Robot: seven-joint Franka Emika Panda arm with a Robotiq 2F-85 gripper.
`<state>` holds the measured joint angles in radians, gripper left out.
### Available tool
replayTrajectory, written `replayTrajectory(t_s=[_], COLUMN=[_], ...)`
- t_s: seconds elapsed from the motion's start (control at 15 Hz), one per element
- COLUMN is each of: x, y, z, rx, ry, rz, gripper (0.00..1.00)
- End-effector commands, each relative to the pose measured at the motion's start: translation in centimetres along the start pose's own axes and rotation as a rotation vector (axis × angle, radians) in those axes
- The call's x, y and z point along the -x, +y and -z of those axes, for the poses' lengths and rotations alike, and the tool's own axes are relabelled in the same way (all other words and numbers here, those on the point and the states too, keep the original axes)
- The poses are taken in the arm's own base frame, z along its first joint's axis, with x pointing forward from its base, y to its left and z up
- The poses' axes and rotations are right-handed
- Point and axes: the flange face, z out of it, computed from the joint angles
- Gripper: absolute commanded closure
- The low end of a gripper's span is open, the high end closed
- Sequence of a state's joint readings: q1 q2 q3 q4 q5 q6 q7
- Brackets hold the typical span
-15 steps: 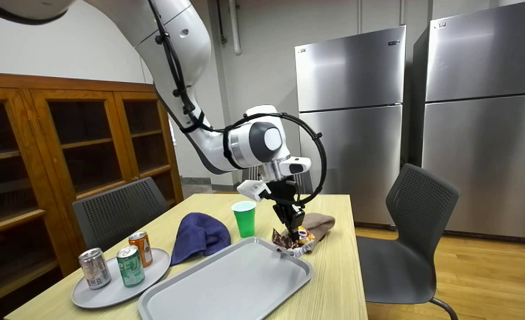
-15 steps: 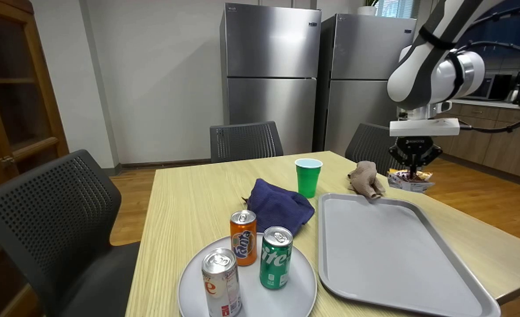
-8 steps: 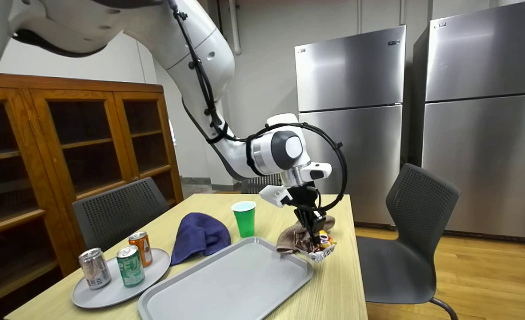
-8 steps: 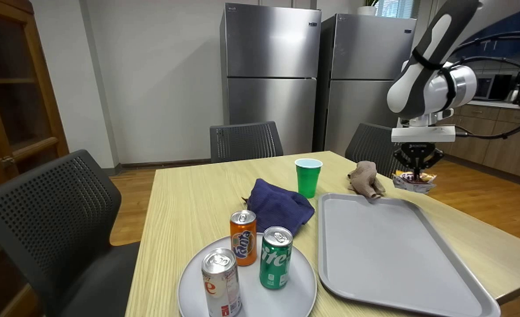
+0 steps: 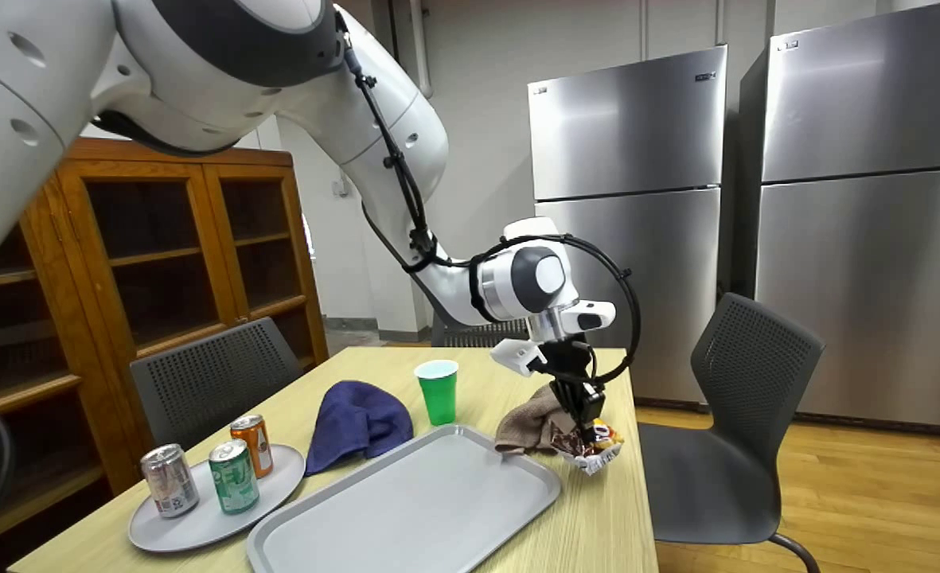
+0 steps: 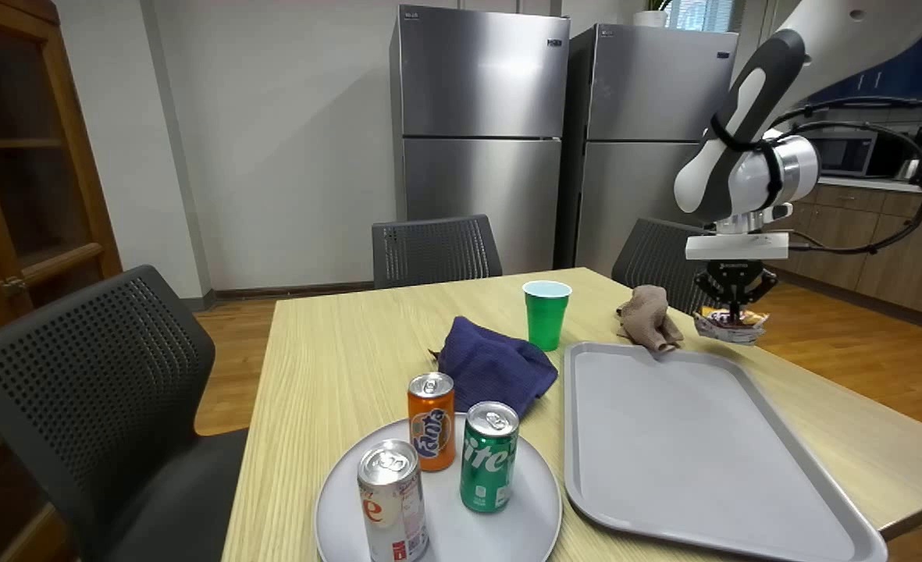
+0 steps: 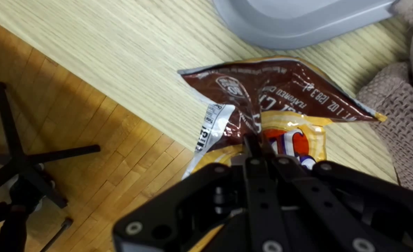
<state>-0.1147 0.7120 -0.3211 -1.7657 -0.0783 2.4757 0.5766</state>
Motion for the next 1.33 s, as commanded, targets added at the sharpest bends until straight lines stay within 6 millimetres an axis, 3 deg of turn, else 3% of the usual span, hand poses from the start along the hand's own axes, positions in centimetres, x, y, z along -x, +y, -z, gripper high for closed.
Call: replayTrajectory(t_s=[0.0, 0.53, 0.6, 0.67, 0.8, 1.27], x=[-2.0, -2.8, -2.8, -2.9, -2.8, -2.1], y=[-0.9, -1.7, -1.6, -1.6, -1.5, -2.2], z=[-0.4, -1.4, -1.3, -1.2, -0.5, 3.2], rx=[0.017, 0.037, 0.038, 0.038, 0.035, -0.002], ry=[-0.021, -0.041, -0.043, -0.04, -0.024, 0.052], rz=[0.002, 0.008, 0.011, 0.018, 0.02, 0.064], gripper=[1.0, 1.0, 0.96, 0.73, 0.69, 0.17])
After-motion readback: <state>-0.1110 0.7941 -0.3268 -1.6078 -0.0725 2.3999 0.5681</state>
